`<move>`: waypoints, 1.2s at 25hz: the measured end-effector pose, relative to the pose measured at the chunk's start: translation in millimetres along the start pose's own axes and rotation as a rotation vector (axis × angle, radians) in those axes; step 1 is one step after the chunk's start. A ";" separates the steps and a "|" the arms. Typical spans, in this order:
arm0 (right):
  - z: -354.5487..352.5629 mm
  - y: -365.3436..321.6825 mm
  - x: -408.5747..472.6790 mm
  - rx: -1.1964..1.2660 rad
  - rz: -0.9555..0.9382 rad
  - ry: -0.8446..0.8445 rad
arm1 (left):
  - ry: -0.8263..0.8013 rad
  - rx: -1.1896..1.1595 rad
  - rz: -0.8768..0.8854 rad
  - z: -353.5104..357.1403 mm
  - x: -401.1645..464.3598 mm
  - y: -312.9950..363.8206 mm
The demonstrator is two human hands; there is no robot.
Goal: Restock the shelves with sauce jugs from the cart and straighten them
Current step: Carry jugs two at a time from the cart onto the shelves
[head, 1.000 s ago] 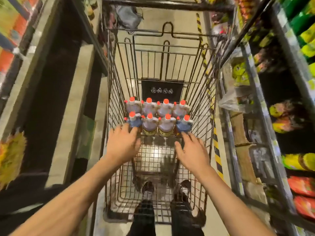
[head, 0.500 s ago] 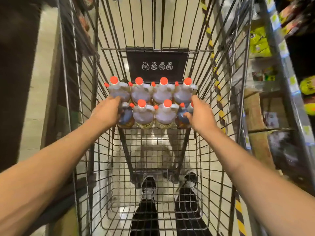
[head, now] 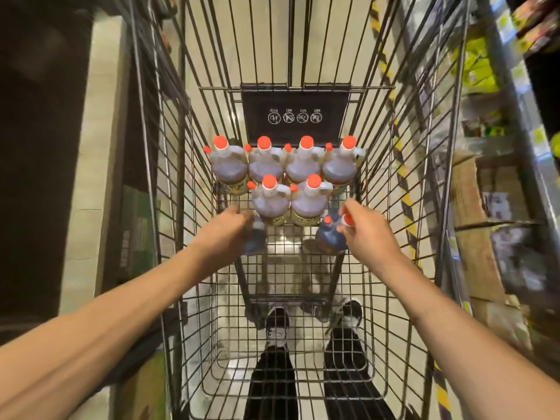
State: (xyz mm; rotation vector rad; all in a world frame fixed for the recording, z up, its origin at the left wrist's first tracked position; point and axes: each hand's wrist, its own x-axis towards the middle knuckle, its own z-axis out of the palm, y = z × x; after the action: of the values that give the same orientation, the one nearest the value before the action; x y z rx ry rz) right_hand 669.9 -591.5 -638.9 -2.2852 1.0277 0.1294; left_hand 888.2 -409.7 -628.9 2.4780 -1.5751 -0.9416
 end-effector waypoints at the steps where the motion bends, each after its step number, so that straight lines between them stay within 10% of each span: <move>1: 3.3 -3.8 -5.6 0.014 -0.032 -0.037 | -0.004 -0.029 0.006 8.3 -5.1 3.8; 5: 22.6 -8.2 -19.7 0.138 -0.132 -0.126 | 0.077 -0.168 0.027 20.1 -2.5 21.9; 15: 62.7 12.1 -16.6 0.596 0.298 -0.178 | 0.082 -0.955 -0.303 56.4 16.3 -14.6; 30: 110.7 35.6 14.1 0.630 0.205 -0.287 | 0.056 -0.864 -0.236 102.2 27.5 -26.2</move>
State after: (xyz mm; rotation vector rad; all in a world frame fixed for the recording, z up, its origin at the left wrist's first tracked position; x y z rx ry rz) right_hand 672.0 -554.6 -750.1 -1.5439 0.9760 0.1809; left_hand 864.1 -393.2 -733.9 2.0250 -0.6253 -1.2229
